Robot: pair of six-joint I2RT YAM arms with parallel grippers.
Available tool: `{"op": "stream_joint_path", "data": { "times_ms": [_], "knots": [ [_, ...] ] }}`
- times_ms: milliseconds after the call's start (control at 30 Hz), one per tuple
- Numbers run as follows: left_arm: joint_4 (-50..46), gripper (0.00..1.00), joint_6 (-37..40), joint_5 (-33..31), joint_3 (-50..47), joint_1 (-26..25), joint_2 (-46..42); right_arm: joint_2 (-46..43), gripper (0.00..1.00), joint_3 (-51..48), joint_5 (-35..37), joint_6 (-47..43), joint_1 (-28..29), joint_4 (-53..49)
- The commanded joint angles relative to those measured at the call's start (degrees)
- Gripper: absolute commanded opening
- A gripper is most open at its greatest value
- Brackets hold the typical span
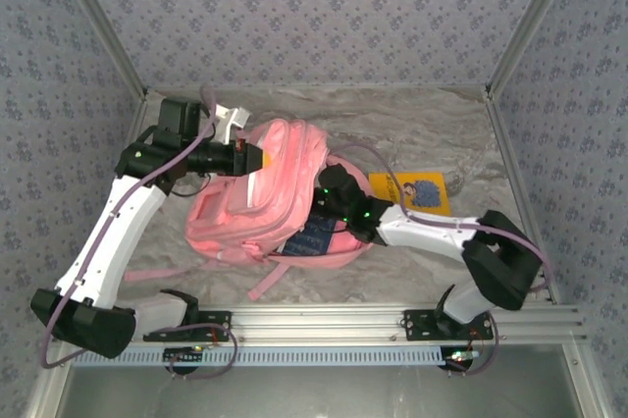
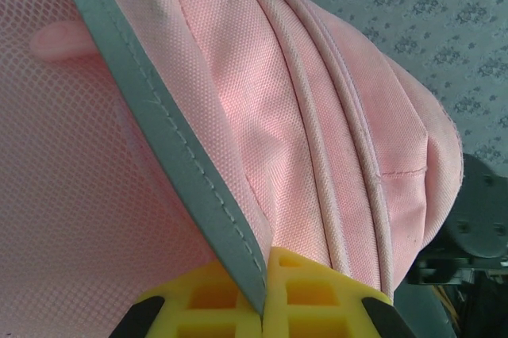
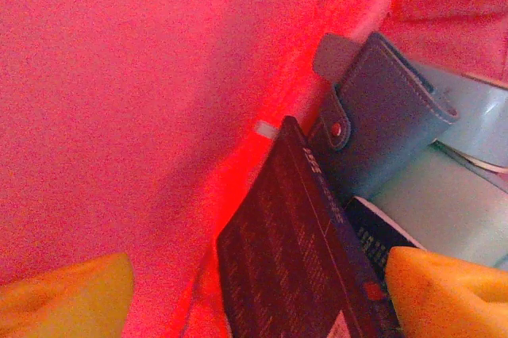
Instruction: Pack the student bag
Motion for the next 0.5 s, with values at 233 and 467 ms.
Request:
{"op": "stream_joint_path", "data": {
  "times_ms": [233,467],
  "knots": [
    [7.7,0.0,-0.6,-8.6,-1.2,1.1,-4.1,-23.4,0.84,-7.2,15.0,-14.2,-1.6,-20.4],
    [3.8,0.0,0.2,-24.7,-3.4,-0.5,0.0,-39.0,0.83,-11.1,27.2,-15.6,-5.5,-37.2]
  ]
}}
